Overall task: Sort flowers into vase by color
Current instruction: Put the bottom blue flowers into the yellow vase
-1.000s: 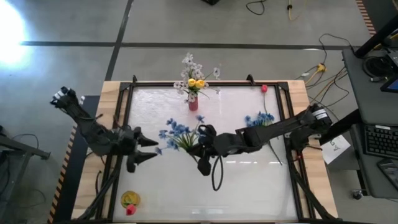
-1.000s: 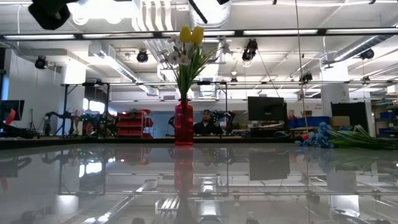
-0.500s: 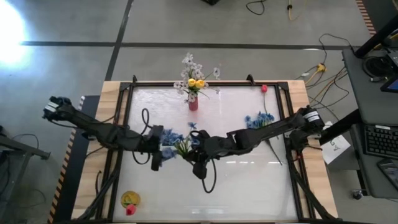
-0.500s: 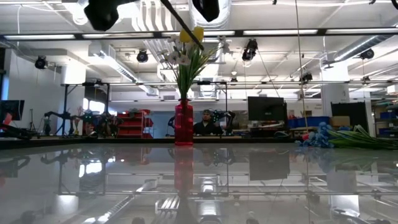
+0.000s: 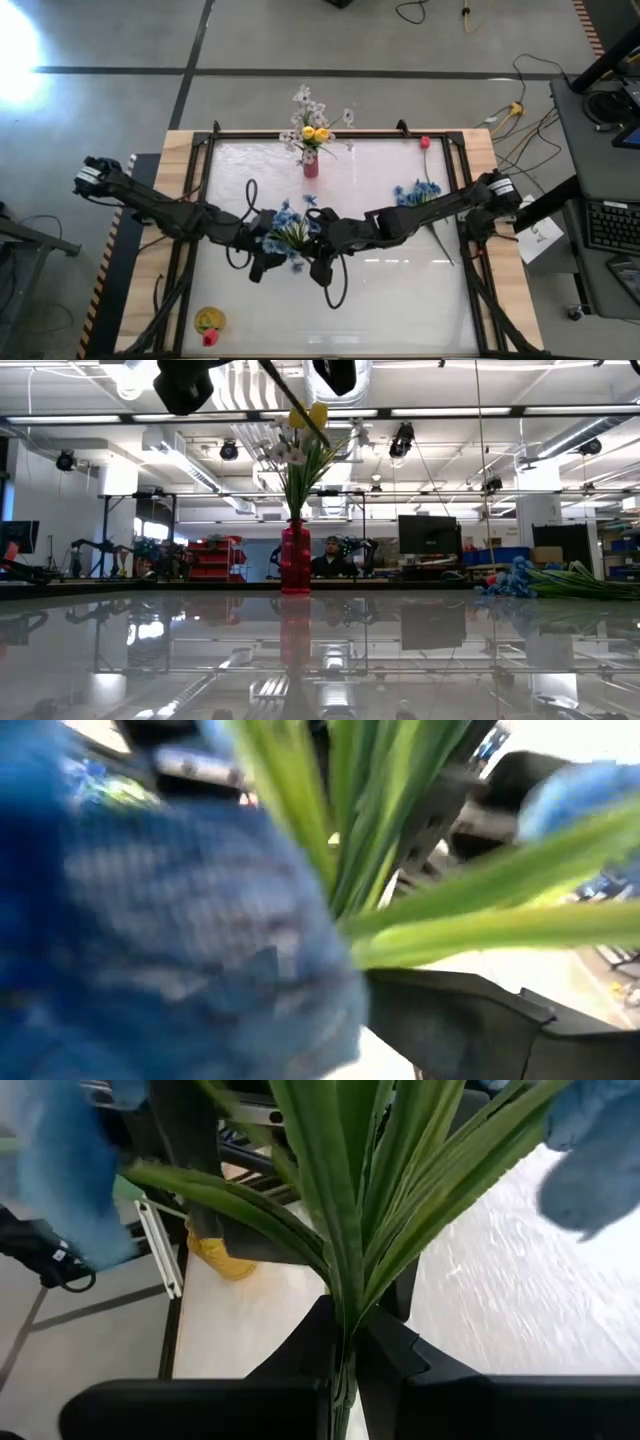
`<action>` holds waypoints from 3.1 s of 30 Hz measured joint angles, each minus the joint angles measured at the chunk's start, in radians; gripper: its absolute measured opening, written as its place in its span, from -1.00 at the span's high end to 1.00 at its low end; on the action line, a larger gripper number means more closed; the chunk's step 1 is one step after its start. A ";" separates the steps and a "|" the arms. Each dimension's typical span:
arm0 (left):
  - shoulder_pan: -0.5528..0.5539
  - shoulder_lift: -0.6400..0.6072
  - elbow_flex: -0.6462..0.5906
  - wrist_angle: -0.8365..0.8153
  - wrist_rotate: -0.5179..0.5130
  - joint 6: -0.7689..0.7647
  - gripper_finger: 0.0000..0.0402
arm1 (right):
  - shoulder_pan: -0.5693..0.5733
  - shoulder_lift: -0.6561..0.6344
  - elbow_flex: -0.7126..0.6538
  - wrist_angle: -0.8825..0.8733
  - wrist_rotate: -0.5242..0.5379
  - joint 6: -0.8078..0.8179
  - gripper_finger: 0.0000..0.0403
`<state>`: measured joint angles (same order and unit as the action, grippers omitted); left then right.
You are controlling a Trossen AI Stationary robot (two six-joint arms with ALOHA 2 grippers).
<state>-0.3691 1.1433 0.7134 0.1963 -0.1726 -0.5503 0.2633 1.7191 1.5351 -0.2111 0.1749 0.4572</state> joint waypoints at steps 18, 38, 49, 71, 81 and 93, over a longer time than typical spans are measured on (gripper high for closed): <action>0.030 0.020 0.030 0.125 -0.008 0.097 -0.16 | 0.009 -0.061 0.006 -0.002 0.003 -0.010 0.91; 0.089 -0.011 0.029 0.120 0.087 0.123 0.98 | 0.021 -0.055 0.005 -0.024 0.008 -0.010 0.50; -0.003 -0.273 0.048 -0.275 0.193 0.106 1.00 | 0.041 -0.071 0.200 -0.448 0.111 0.001 -0.15; -0.954 -0.297 0.346 -0.938 -0.501 -0.046 1.00 | 0.064 -0.072 0.287 -0.563 0.426 0.181 -0.17; -1.016 -0.227 0.283 -0.931 -0.497 -0.116 1.00 | 0.059 -0.072 0.287 -0.562 0.462 0.186 -0.14; -1.016 -0.194 0.201 -0.821 -0.472 -0.127 1.00 | 0.057 -0.072 0.287 -0.562 0.462 0.190 -0.13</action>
<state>-1.3853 0.9495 0.9142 -0.6245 -0.6449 -0.6775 0.3202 1.6474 1.8225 -0.7734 0.6367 0.6469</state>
